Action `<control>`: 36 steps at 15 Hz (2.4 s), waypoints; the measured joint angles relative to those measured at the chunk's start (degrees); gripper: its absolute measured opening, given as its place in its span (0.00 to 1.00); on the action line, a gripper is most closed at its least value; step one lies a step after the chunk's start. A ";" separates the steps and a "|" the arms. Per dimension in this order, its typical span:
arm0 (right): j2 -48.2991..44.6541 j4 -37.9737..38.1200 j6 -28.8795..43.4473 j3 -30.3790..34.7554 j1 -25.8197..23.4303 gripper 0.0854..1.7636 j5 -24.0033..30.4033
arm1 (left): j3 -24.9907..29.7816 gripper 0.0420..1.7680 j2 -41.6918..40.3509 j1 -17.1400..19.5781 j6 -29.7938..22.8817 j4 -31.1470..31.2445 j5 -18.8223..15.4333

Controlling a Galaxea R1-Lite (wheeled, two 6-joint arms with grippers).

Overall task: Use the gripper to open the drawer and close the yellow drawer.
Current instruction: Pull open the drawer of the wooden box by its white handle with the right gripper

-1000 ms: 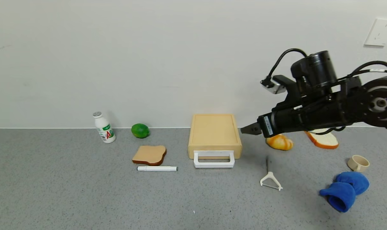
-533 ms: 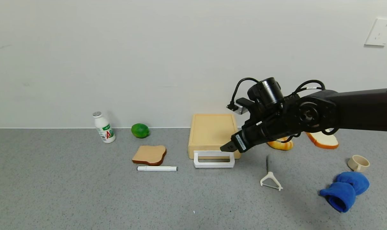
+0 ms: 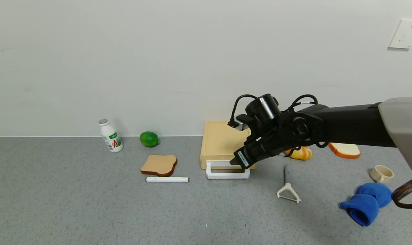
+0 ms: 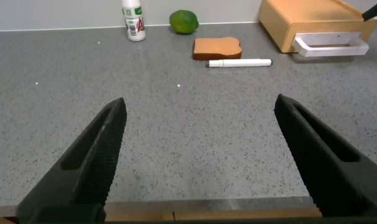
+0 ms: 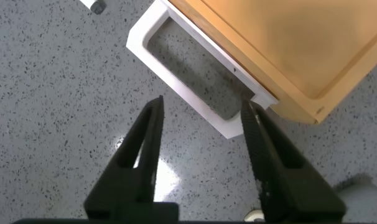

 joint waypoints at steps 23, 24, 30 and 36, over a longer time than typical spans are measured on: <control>12.29 -4.32 10.90 -10.42 1.60 0.02 13.29 | 0.00 0.97 0.00 0.00 0.00 0.00 -0.05; 12.73 -4.40 11.23 -10.48 1.66 0.02 13.26 | 0.00 0.97 0.00 0.00 0.00 0.00 -0.02; 14.49 -5.97 13.00 -10.89 1.35 0.02 12.79 | 0.00 0.97 0.00 0.00 0.02 0.00 -0.07; 15.63 -7.49 14.98 -10.92 1.60 0.02 8.24 | 0.00 0.97 0.00 0.00 0.00 0.00 -0.07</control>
